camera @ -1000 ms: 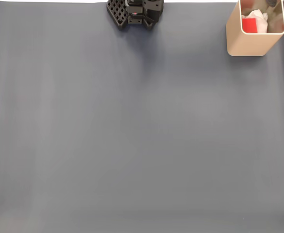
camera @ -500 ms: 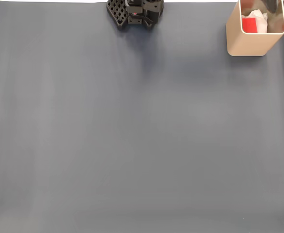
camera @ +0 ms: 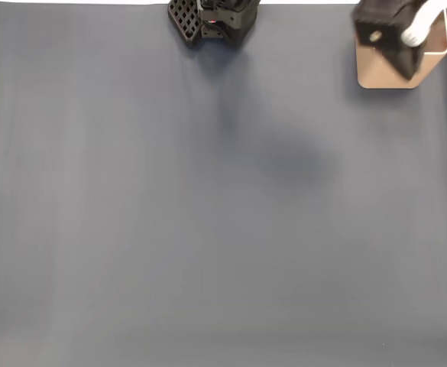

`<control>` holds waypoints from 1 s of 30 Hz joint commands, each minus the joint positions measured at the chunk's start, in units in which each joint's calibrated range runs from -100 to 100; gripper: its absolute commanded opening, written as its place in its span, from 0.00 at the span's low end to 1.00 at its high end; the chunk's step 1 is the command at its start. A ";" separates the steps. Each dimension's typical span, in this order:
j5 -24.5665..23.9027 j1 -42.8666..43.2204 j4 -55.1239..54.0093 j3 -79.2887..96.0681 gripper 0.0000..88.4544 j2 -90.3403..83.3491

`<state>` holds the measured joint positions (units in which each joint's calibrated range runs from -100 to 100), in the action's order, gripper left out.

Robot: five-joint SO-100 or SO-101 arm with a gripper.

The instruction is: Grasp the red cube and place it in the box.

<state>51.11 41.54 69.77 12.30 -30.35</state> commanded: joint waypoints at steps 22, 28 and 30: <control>0.63 -35.15 -8.79 14.53 0.00 -12.80; 1.47 -42.40 -12.80 25.02 0.00 -17.40; 2.00 -44.31 -14.52 30.40 0.00 -20.08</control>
<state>52.38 -0.07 57.84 38.61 -46.42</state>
